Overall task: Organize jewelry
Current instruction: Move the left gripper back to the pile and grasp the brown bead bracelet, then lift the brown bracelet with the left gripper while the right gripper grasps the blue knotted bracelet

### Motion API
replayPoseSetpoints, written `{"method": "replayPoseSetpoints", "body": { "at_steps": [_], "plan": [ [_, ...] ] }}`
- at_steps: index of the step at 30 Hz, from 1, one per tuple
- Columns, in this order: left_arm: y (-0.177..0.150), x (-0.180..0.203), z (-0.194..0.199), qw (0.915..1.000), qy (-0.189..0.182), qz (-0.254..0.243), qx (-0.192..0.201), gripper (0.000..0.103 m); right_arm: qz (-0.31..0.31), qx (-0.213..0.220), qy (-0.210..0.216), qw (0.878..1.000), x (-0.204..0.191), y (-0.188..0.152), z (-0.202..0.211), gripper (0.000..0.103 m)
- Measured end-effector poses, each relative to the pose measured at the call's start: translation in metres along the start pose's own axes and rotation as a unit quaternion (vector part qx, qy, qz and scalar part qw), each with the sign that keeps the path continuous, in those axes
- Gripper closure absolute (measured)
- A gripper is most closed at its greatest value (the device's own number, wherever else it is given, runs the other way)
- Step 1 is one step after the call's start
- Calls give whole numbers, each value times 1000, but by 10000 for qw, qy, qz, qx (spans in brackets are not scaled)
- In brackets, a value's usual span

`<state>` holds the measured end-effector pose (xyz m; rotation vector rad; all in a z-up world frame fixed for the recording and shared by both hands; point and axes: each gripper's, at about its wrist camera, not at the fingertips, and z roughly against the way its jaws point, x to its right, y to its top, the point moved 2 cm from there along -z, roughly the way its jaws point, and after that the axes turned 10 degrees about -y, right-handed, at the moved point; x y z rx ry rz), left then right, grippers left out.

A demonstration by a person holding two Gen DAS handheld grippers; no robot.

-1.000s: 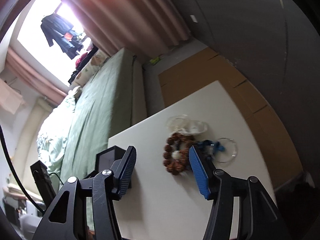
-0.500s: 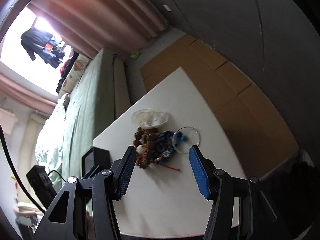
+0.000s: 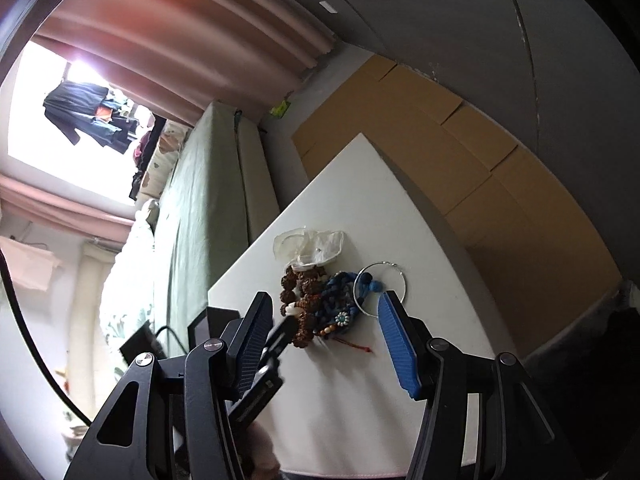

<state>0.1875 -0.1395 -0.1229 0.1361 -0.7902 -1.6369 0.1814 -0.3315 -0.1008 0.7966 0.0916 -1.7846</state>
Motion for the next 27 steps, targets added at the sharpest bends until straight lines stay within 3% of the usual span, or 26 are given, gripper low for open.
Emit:
{"method": "replayPoseSetpoints", "body": {
  "at_steps": [10, 11, 13, 20, 27],
  "plan": [
    [-1, 5, -19, 9999, 102, -62, -32, 52, 150, -64, -84, 9998, -1, 0, -4, 47],
    [-1, 6, -18, 9999, 109, -65, -13, 54, 172, -58, -128, 9998, -1, 0, -4, 47],
    [-2, 7, -18, 10000, 50, -63, -14, 68, 190, -52, -167, 9997, -1, 0, -5, 47],
    [4, 2, 10, 9995, -121, 42, 295, 70, 197, -96, -187, 9996, 1, 1, -9, 47],
    [8, -17, 38, 9979, -270, 264, 533, 82, 212, -118, -315, 9992, -6, -1, -22, 47]
  ]
}}
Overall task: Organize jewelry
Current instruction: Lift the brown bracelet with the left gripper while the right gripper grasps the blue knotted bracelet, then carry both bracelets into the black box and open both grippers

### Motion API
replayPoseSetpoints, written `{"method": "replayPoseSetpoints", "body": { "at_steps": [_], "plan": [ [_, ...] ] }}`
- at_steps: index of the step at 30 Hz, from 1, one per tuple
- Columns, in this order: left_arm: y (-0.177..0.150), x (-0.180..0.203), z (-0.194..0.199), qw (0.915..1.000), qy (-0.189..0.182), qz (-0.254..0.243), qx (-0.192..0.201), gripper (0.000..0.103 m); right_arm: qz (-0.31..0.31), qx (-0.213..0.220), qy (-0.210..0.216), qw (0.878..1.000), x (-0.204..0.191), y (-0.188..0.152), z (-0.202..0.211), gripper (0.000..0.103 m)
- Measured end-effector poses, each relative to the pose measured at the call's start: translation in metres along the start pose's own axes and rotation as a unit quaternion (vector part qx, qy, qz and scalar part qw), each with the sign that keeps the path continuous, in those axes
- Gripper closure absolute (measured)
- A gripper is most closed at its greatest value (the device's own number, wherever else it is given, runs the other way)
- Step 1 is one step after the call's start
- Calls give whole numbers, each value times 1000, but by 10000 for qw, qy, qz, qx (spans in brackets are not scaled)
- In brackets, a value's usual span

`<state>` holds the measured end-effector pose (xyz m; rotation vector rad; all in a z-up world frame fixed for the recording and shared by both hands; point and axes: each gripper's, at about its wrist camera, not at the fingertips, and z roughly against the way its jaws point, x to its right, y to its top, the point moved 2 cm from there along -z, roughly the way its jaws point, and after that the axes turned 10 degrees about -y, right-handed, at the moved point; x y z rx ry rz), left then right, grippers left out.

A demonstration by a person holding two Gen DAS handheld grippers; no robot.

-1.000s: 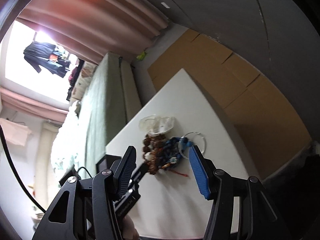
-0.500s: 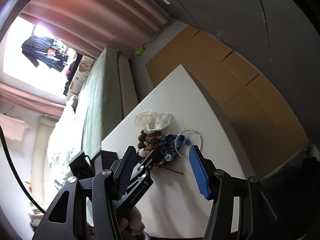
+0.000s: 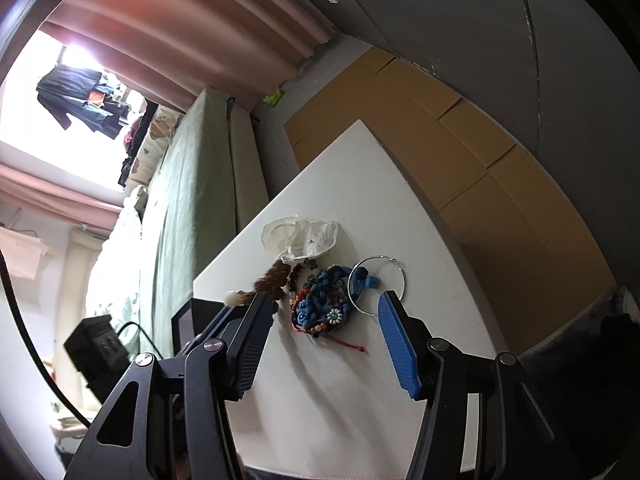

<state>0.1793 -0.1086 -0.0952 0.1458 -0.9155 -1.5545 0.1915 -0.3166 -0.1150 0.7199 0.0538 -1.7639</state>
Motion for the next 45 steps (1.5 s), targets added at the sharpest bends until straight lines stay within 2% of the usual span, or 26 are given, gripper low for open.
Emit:
{"method": "replayPoseSetpoints", "body": {
  "at_steps": [1, 4, 7, 10, 18, 24, 35, 37, 39, 40, 42, 44, 45],
  "plan": [
    [1, -2, 5, 10000, -14, 22, 51, 99, 9, -3, -32, 10000, -1, 0, -2, 47],
    [6, -8, 15, 9997, -166, 126, 152, 97, 84, -61, -153, 9998, -6, -1, -12, 47],
    [8, -12, 21, 9996, -120, 97, 234, 97, 147, -142, -337, 9992, -11, -3, -25, 47],
    [8, -16, 16, 9996, -197, 143, 105, 97, 247, -258, -512, 9980, -16, -5, -40, 47],
    [6, -19, 25, 9992, -316, 221, 117, 97, 293, -286, -479, 9980, -26, -6, -48, 47],
    [14, -21, 48, 9978, -454, 330, 367, 97, 376, -337, -424, 9978, -34, -10, -48, 47],
    [26, -18, 87, 9957, -481, 269, 740, 97, 203, -809, -501, 9953, -30, -28, -77, 50],
    [28, -19, 94, 9951, -489, 275, 810, 97, 134, -853, -525, 9949, -30, -29, -85, 55],
    [32, -20, 100, 9947, -488, 272, 868, 97, -41, -886, -515, 9947, -26, -30, -92, 69],
    [33, -21, 104, 9943, -487, 274, 903, 97, -77, -828, -529, 9951, -26, -29, -91, 72],
    [35, -24, 114, 9933, -496, 293, 1003, 97, -109, -743, -499, 9959, -27, -29, -88, 87],
    [38, -26, 125, 9921, -500, 301, 1112, 97, -60, -657, -521, 9965, -31, -29, -81, 89],
    [39, -26, 130, 9917, -496, 297, 1152, 97, -20, -589, -525, 9969, -34, -29, -77, 97]
  ]
}}
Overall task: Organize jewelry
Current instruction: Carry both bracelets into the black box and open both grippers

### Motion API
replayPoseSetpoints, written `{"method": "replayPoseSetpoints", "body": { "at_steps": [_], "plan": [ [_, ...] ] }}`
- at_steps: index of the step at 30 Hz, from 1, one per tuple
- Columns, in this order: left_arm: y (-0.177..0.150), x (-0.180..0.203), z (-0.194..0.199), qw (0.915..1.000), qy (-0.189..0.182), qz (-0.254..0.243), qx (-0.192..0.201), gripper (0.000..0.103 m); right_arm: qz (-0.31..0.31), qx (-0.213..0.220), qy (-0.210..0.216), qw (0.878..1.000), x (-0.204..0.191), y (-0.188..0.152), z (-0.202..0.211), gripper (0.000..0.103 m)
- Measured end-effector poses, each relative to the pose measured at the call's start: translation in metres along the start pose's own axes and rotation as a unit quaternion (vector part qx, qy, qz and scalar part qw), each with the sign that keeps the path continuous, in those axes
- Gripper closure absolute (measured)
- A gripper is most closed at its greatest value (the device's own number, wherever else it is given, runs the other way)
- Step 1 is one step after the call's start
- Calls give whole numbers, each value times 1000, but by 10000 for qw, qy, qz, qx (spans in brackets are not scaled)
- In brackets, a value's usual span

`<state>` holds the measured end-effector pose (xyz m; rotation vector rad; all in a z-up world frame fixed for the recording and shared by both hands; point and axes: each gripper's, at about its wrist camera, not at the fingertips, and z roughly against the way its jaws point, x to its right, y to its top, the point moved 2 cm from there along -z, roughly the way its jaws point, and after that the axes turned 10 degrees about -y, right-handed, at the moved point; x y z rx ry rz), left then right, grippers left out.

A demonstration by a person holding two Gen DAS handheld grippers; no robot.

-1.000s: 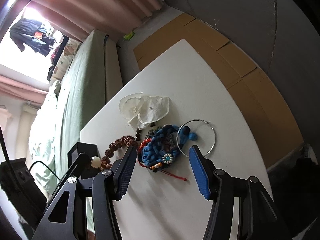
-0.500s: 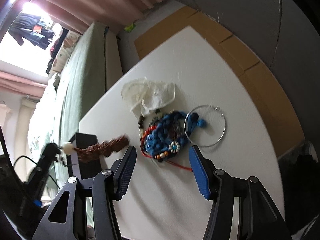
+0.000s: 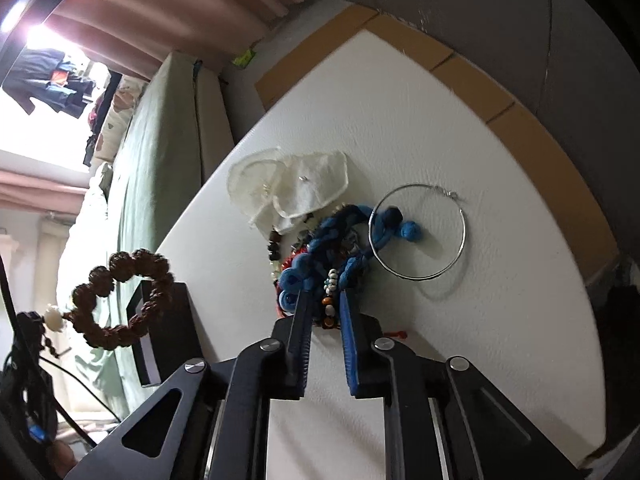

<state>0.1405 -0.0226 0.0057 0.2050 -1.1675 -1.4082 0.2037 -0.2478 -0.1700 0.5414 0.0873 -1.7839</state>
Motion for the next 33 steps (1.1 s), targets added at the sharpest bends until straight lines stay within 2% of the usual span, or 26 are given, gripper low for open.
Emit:
{"method": "replayPoseSetpoints", "body": {
  "at_steps": [1, 8, 10, 13, 14, 15, 17, 18, 24, 28, 29, 30, 31, 33],
  "plan": [
    [3, -1, 6, 10000, 7, -5, 43, 97, 17, 33, 30, 10000, -1, 0, 3, 100],
    [13, -11, 32, 9997, 65, 19, 247, 97, 422, 489, 317, 9974, -27, -3, 36, 100],
    [14, -16, 38, 9995, 108, 49, 294, 97, 495, 410, 245, 9976, -33, -5, 33, 100],
    [14, -20, 45, 9993, 179, 52, 323, 97, 441, 29, 16, 9990, -30, -7, 17, 98],
    [14, -23, 46, 9992, 191, 70, 334, 97, 385, -58, -50, 9992, -29, -8, 12, 91],
    [14, -25, 48, 9991, 193, 100, 354, 97, 343, -106, -144, 9993, -26, -8, 8, 77],
    [14, -29, 49, 9990, 197, 157, 378, 97, 280, -39, -288, 9992, -21, -7, 6, 58],
    [14, -32, 50, 9988, 200, 197, 392, 97, 282, 5, -331, 9991, -22, -6, 7, 57],
    [13, -43, 57, 9979, 239, 382, 459, 97, 601, 284, -379, 9971, -35, -2, 4, 57],
    [13, -51, 57, 9975, 282, 467, 452, 97, 921, 266, -769, 9924, -45, 0, -9, 57],
    [14, -54, 56, 9974, 295, 481, 444, 97, 1002, 233, -873, 9909, -47, -1, -14, 61],
    [14, -55, 56, 9974, 305, 495, 435, 97, 1042, 253, -941, 9898, -48, 0, -15, 72],
    [14, -57, 55, 9973, 315, 505, 429, 97, 1050, 272, -1102, 9880, -49, 0, -15, 75],
    [14, -61, 54, 9971, 364, 522, 411, 97, 932, 361, -1004, 9899, -45, 2, -10, 80]
  ]
}}
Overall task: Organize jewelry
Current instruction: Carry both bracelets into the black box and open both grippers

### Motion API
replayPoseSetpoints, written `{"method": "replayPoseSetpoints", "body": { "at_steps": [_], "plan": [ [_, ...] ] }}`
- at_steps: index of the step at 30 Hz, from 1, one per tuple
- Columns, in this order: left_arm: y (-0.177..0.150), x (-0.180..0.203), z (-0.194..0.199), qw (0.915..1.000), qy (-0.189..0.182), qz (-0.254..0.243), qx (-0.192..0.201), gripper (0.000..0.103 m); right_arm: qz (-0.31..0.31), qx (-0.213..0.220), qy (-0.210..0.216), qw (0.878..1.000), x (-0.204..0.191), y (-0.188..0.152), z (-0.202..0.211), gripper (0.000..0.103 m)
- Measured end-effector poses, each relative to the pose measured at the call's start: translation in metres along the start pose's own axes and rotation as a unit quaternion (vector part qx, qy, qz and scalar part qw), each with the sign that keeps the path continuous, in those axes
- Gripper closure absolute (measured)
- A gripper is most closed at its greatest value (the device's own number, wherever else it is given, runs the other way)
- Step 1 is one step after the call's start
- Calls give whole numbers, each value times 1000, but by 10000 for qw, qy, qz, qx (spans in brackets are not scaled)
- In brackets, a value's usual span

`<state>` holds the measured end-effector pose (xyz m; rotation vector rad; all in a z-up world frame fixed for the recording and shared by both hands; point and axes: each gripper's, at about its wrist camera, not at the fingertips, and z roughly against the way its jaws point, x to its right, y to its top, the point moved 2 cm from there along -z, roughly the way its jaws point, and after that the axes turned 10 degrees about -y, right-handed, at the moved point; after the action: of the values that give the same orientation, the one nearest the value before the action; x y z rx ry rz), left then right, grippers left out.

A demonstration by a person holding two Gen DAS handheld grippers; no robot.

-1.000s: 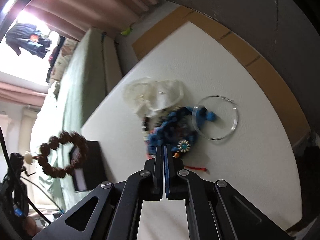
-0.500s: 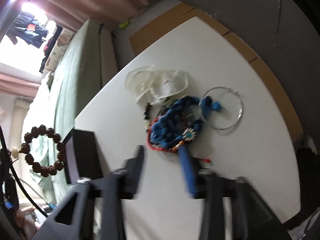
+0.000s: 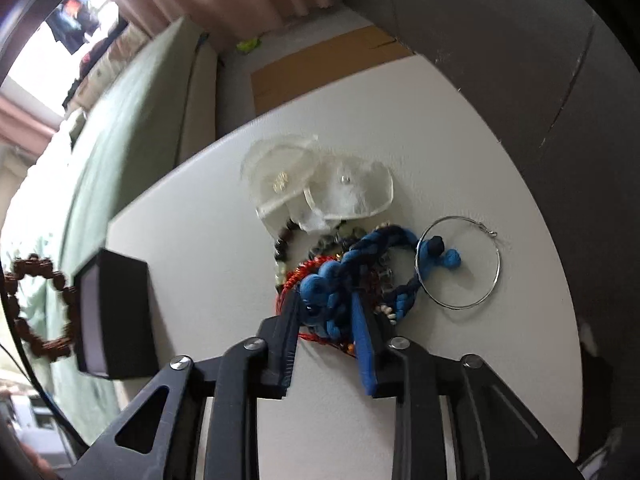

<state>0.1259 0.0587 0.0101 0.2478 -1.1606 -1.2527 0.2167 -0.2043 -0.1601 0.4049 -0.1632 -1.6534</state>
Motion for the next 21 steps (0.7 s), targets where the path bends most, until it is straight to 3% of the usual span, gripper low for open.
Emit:
{"method": "replayPoseSetpoints", "body": {
  "at_steps": [12, 17, 21],
  "plan": [
    [-9, -19, -14, 9992, 335, 5, -236, 97, -77, 839, 804, 9932, -15, 6, 64, 81],
    [-26, -31, -30, 9965, 531, 69, -642, 97, 30, 895, 1054, 9904, -31, 4, 71, 81],
    [-35, -45, -38, 9938, 458, 388, -938, 97, 72, 884, 1183, 9890, -40, 3, 70, 81]
  ]
}}
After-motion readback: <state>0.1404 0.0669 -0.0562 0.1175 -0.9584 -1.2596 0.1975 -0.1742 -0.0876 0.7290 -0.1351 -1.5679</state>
